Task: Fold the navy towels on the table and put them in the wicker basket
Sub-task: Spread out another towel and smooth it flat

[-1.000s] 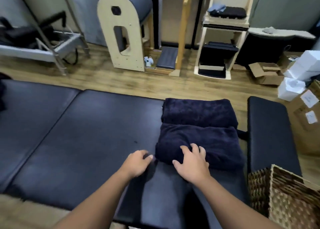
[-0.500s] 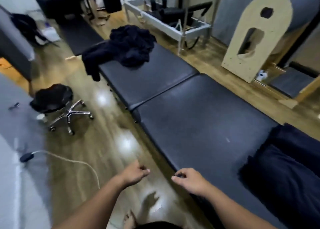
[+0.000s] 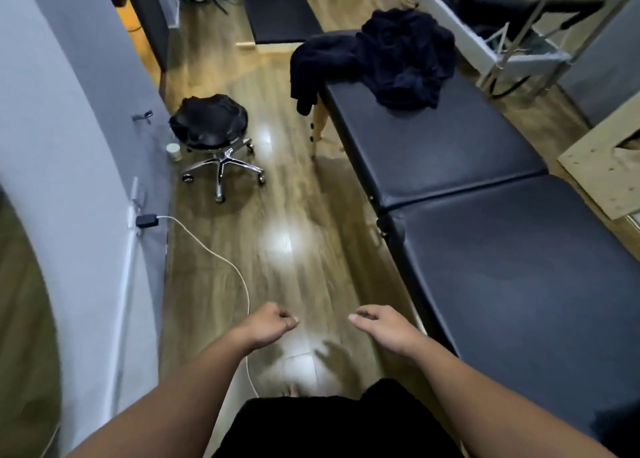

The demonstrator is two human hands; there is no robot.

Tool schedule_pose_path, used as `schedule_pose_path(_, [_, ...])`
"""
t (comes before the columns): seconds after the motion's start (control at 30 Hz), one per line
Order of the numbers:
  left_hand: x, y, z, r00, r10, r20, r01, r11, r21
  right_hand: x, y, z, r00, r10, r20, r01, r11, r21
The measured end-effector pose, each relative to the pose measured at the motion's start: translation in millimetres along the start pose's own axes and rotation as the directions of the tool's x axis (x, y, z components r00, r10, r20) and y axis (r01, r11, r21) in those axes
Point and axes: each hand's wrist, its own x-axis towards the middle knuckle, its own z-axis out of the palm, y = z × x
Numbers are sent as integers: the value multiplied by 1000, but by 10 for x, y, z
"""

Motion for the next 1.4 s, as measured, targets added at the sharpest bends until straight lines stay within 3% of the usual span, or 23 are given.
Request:
schedule_pose_path(0.27, [502, -50, -592, 994, -102, 26, 104, 989, -101, 792, -541, -197, 999, -13, 51, 13, 1000, 7])
schedule_pose_path(0.53, [1188, 645, -1431, 990, -127, -54, 128, 992, 5, 1748, -1129, -816, 994, -62, 95, 62, 998, 1])
schedule_pose_path(0.8, [1961, 1208, -2268, 985, -112, -129, 114, 993, 7, 2589, -1830, -1546, 977, -115, 179, 128, 990, -65])
schedule_pose_path(1.1, [3301, 1647, -3194, 1000, -13, -23, 14, 997, 75, 3392, -2543, -2166, 992, -39, 120, 41, 999, -22])
schedule_pose_path(1.23, [3921, 2072, -3706, 997, 8, 76, -18, 992, 124, 3653, -2952, -2588, 998, 44, 42, -46, 998, 44])
schedule_pose_path(1.4, [4568, 2789, -4265, 972, 131, 198, -189, 931, 314, 3911, -3390, -3063, 981, 135, -138, -102, 969, 225])
